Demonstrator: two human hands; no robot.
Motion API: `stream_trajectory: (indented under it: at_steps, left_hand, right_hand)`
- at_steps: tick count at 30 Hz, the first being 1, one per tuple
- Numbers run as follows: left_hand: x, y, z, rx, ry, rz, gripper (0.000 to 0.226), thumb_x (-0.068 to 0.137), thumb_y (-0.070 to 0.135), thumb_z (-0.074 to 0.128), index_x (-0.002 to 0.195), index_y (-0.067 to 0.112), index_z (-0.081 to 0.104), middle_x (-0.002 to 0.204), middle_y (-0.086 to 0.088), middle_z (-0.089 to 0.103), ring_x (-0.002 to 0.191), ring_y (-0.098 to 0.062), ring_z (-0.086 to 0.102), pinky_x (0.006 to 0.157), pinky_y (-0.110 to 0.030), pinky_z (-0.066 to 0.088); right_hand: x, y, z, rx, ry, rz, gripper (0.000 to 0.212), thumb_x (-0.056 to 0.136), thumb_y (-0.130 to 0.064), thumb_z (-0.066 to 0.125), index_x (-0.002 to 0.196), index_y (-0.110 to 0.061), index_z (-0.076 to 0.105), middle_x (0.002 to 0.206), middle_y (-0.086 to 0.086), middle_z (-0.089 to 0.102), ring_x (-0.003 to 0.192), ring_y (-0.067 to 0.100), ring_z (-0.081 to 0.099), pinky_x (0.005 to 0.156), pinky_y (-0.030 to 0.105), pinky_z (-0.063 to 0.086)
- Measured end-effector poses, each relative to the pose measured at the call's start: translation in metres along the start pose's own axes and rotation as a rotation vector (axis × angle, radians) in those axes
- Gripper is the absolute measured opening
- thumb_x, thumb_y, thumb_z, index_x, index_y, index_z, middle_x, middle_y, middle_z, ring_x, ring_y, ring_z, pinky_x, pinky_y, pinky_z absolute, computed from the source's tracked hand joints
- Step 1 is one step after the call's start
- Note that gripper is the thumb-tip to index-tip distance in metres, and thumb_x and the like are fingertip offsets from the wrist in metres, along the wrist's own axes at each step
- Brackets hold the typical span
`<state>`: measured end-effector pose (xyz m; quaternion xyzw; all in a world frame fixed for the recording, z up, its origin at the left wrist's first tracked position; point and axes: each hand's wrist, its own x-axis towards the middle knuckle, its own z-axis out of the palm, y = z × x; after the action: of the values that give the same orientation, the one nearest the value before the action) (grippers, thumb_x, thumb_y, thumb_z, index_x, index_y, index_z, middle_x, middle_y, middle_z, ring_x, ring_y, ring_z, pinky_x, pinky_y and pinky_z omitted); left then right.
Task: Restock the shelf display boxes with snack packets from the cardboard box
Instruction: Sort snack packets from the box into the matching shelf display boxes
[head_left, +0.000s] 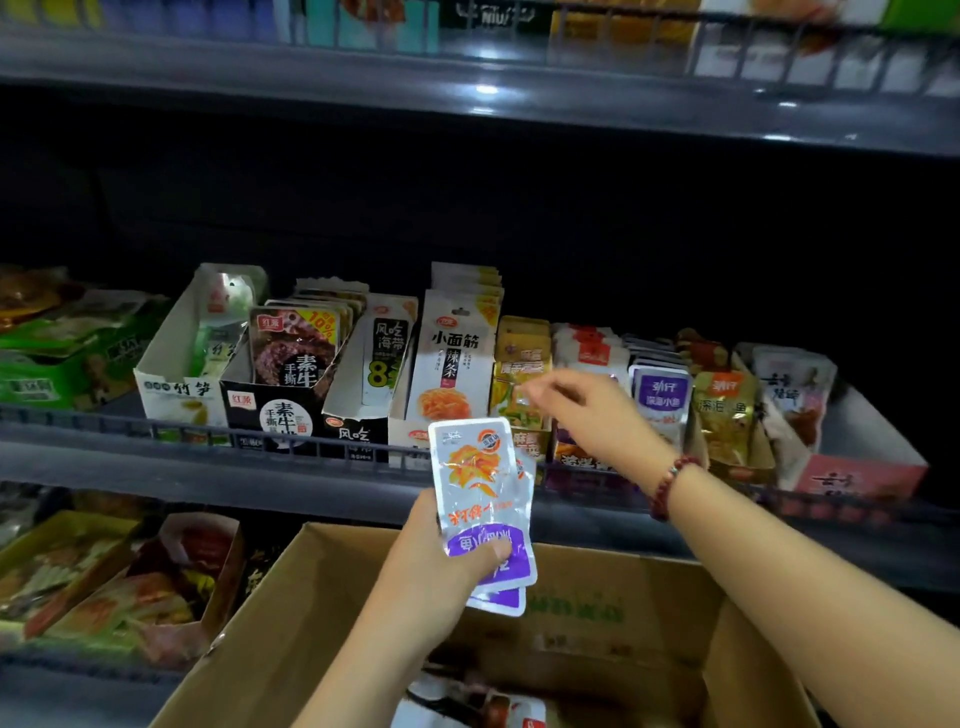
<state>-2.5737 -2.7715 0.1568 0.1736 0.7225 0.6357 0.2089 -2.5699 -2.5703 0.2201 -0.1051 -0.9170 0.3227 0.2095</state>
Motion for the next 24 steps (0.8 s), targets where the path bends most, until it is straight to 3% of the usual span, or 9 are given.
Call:
stream_trajectory:
  at_steps: [3, 5, 10, 13, 16, 20, 22, 24]
  left_hand:
    - [-0.010, -0.001, 0.008, 0.051, -0.092, -0.012, 0.042, 0.077, 0.016, 0.080, 0.109, 0.027, 0.055, 0.102, 0.005, 0.071, 0.085, -0.007, 0.071, 0.067, -0.018, 0.055]
    - [-0.018, -0.002, 0.015, 0.081, -0.157, -0.041, 0.049, 0.073, 0.014, 0.083, 0.112, 0.025, 0.056, 0.101, 0.005, 0.072, 0.085, -0.007, 0.071, 0.066, -0.018, 0.055]
    - [-0.032, -0.004, 0.038, 0.137, -0.131, -0.036, 0.048, 0.067, 0.014, 0.087, 0.106, 0.023, 0.059, 0.102, 0.001, 0.072, 0.090, -0.013, 0.071, 0.078, -0.029, 0.059]
    - [-0.035, 0.004, 0.052, 0.135, -0.116, -0.018, 0.042, 0.075, 0.014, 0.082, 0.106, 0.022, 0.054, 0.104, -0.001, 0.070, 0.092, -0.015, 0.069, 0.075, -0.026, 0.058]
    - [-0.031, 0.020, 0.064, 0.210, -0.227, -0.027, 0.036, 0.080, 0.019, 0.077, 0.106, 0.024, 0.053, 0.107, 0.000, 0.069, 0.094, -0.013, 0.069, 0.076, -0.026, 0.058]
    - [-0.014, 0.044, 0.075, 0.253, -0.338, -0.046, 0.035, 0.078, 0.015, 0.079, 0.106, 0.023, 0.060, 0.100, 0.000, 0.074, 0.088, -0.015, 0.072, 0.078, -0.032, 0.059]
    - [-0.002, 0.054, 0.082, 0.212, -0.311, -0.063, 0.036, 0.077, 0.009, 0.079, 0.106, 0.024, 0.063, 0.098, -0.001, 0.074, 0.089, -0.018, 0.072, 0.083, -0.036, 0.059]
    - [0.009, 0.060, 0.093, 0.098, -0.215, -0.080, 0.036, 0.077, 0.008, 0.078, 0.107, 0.022, 0.063, 0.096, -0.003, 0.074, 0.086, -0.019, 0.072, 0.076, -0.033, 0.059]
  right_hand:
    - [-0.046, -0.005, -0.010, 0.173, -0.223, 0.036, 0.020, 0.095, -0.041, 0.047, 0.105, -0.035, 0.063, 0.099, -0.014, 0.067, 0.093, 0.007, 0.063, 0.078, 0.023, 0.052]
    - [-0.071, 0.000, -0.015, 0.246, -0.244, 0.050, 0.010, 0.092, -0.038, 0.055, 0.099, -0.039, 0.061, 0.099, -0.012, 0.068, 0.092, 0.005, 0.065, 0.078, 0.026, 0.055]
    - [-0.117, 0.029, -0.022, 0.371, 0.050, 0.236, 0.014, 0.081, -0.021, 0.073, 0.076, -0.019, 0.061, 0.080, 0.002, 0.072, 0.076, 0.014, 0.068, 0.074, 0.039, 0.056]
    - [-0.136, 0.042, -0.029, 0.471, 0.155, 0.304, 0.019, 0.081, -0.018, 0.074, 0.073, -0.012, 0.057, 0.075, 0.003, 0.072, 0.072, 0.014, 0.068, 0.069, 0.034, 0.055]
    - [-0.143, 0.048, -0.037, 0.555, 0.248, 0.277, 0.022, 0.080, -0.013, 0.074, 0.073, -0.006, 0.054, 0.082, -0.001, 0.073, 0.075, 0.010, 0.068, 0.063, 0.022, 0.052]
    - [-0.139, 0.054, -0.046, 0.601, 0.305, 0.267, 0.020, 0.081, -0.010, 0.072, 0.084, -0.009, 0.052, 0.077, 0.000, 0.069, 0.069, 0.006, 0.068, 0.055, 0.018, 0.050]
    - [-0.136, 0.059, -0.051, 0.666, 0.365, 0.277, 0.024, 0.082, -0.008, 0.071, 0.093, -0.016, 0.051, 0.080, 0.001, 0.069, 0.068, 0.006, 0.069, 0.054, 0.018, 0.051]
    - [-0.133, 0.064, -0.056, 0.756, 0.422, 0.297, 0.030, 0.084, -0.009, 0.070, 0.100, -0.026, 0.052, 0.085, 0.002, 0.071, 0.073, 0.010, 0.070, 0.058, 0.020, 0.054]
